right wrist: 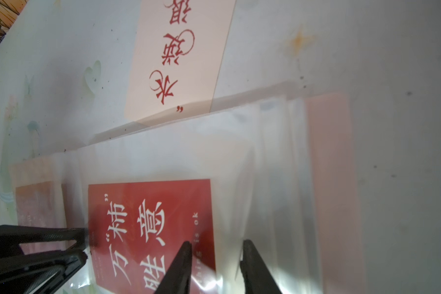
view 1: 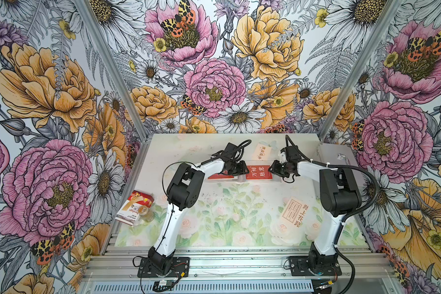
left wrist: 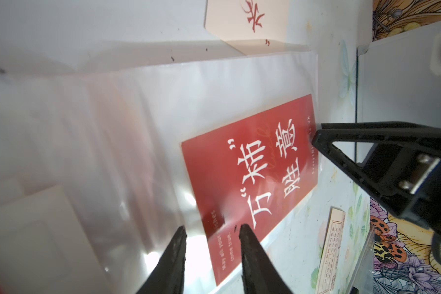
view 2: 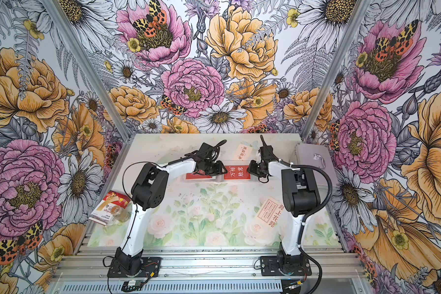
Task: Place the photos into the photo albums
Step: Turn the page of the photo album at the center of the board.
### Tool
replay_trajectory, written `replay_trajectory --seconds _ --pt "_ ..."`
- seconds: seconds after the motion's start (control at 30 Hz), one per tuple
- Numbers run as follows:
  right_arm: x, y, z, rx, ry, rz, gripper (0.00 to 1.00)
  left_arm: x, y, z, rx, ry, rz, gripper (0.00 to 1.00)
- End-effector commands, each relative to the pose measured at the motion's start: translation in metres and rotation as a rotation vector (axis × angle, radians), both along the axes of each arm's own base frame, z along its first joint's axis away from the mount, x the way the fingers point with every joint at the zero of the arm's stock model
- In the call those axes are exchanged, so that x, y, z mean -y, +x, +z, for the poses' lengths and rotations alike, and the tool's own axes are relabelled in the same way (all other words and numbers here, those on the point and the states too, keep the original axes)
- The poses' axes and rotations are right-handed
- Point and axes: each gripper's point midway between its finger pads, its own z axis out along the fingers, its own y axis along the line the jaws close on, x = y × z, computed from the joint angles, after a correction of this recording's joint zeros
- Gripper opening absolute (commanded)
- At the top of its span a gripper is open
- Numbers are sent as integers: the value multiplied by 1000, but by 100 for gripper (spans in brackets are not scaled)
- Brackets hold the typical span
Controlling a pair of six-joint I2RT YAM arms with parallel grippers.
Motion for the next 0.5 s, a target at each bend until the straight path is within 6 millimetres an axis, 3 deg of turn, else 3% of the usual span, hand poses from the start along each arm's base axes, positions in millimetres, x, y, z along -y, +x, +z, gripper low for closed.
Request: replay_trajectory --seconds 0.0,0.47 --pt "-9 3 1 1 14 23 35 11 -5 -9 -28 -18 -21 37" --pt "-18 1 52 88 48 54 35 13 -3 -4 -23 -26 -20 37"
